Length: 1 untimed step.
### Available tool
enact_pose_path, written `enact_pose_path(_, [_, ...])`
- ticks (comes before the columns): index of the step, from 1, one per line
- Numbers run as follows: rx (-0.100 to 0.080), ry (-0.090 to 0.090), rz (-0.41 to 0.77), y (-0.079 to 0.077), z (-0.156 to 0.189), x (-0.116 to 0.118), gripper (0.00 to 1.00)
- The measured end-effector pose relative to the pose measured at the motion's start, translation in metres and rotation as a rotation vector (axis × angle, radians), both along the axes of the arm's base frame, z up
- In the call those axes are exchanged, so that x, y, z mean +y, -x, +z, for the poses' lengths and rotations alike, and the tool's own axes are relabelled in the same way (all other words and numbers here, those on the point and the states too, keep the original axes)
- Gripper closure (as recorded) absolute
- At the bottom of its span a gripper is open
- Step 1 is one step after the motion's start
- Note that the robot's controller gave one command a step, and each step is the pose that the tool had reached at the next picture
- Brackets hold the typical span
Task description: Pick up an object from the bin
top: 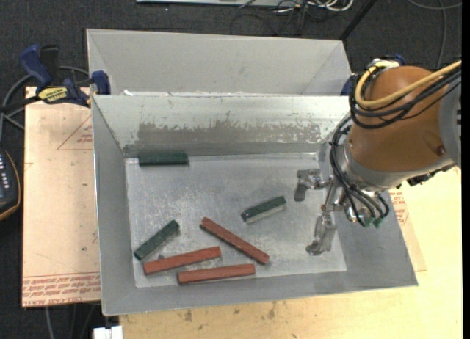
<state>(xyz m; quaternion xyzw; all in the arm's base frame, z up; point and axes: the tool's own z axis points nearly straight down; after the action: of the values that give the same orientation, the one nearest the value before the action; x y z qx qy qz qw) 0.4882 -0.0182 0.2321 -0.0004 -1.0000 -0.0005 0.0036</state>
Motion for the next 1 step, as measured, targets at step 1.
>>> enact_pose_path(1, [-0.007, 0.000, 0.001, -0.0858, -0.1021, 0.0074, 0.00])
